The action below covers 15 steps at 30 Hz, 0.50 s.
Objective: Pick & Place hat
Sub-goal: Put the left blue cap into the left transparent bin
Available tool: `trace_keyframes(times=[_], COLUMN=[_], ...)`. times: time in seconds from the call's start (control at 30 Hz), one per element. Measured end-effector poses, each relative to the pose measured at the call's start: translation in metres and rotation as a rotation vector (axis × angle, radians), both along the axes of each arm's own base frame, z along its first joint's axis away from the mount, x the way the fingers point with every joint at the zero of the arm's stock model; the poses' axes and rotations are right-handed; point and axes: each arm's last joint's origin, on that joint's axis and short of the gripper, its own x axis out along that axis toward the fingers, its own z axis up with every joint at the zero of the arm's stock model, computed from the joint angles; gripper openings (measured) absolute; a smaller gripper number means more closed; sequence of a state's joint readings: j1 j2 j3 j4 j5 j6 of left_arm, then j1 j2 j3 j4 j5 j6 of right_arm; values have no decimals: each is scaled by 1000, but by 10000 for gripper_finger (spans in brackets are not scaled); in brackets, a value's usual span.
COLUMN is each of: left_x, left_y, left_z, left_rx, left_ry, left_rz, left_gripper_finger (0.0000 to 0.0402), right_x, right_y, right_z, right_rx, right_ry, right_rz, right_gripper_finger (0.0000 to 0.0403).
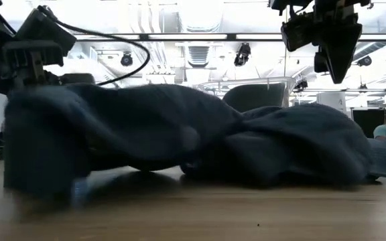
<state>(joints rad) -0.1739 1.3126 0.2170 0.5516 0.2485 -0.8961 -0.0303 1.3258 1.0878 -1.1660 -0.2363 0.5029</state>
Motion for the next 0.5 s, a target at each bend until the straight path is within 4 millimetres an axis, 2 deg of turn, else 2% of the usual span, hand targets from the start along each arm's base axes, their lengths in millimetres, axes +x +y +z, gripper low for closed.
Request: trace_keyframes(times=[0.1, 0.3, 0.5], left_x=[7, 6, 11], left_y=[-4, -10, -13], left_z=[-2, -18, -7], left_rx=[-3, -3, -103], left_ry=[-13, 60, -52], left_rz=[-22, -93, -112], left_gripper_finger=[69, 69, 69], right_x=[0, 0, 0], right_y=[0, 1, 3], right_z=[0, 0, 1], right_rx=[2, 28, 118], right_ry=[1, 3, 11], right_rz=[-11, -16, -36], right_gripper_finger=[59, 59, 59])
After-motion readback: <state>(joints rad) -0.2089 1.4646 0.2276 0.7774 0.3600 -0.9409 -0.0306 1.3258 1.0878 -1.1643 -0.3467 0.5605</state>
